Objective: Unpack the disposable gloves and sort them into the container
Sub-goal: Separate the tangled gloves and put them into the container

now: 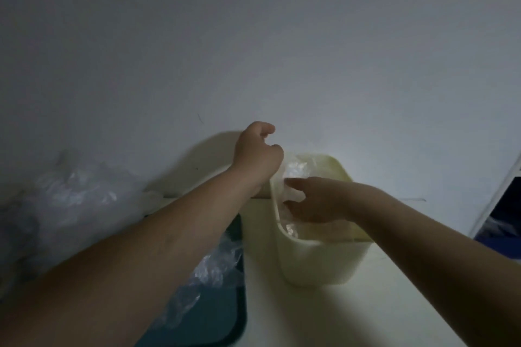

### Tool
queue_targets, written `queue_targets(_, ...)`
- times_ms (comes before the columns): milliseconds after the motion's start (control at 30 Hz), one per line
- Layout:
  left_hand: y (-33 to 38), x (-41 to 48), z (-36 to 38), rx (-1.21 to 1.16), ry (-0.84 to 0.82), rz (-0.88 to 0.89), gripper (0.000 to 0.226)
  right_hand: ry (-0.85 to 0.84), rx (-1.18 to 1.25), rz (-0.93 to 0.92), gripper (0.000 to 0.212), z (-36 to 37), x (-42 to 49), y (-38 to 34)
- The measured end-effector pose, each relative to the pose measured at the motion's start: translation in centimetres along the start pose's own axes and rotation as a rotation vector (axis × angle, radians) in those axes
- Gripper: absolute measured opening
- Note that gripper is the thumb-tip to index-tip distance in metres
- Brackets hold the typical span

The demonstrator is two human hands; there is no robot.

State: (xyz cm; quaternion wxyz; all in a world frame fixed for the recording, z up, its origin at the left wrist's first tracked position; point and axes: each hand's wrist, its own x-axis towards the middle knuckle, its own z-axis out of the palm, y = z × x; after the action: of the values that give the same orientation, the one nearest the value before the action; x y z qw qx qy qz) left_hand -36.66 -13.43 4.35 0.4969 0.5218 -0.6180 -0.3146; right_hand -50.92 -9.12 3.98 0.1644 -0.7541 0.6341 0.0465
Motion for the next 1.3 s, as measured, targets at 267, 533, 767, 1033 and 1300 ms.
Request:
queue_targets(267,-1.0,-5.2,-6.9,0.043,-0.106,0.050,0.021,-0.122,-0.254,0.035,0.054,1.5,1.8,-1.2)
queue_targets(533,-9.3,-10.8,-15.5,0.413,-0.049,0.078,0.021,0.464,-0.054,-0.133,0.025,-1.6,-3.3,-7.8)
queue_targets(767,-14.4,-13.8,-18.6,0.652,-0.039,-0.003,0.038,0.259,0.519,-0.349,0.037,8.0,-1.0,-14.8)
queue_targets(1033,-15.8,-11.2,-19.8,0.456,-0.011,-0.065,0.014,0.172,0.425,-0.213,0.030,10.7,4.0,-15.3)
queue_targets(1300,-12.9,-9.3,-22.0,0.463,-0.062,0.253,0.021,0.546,0.439,-0.262,0.033,7.9,3.6,-16.3)
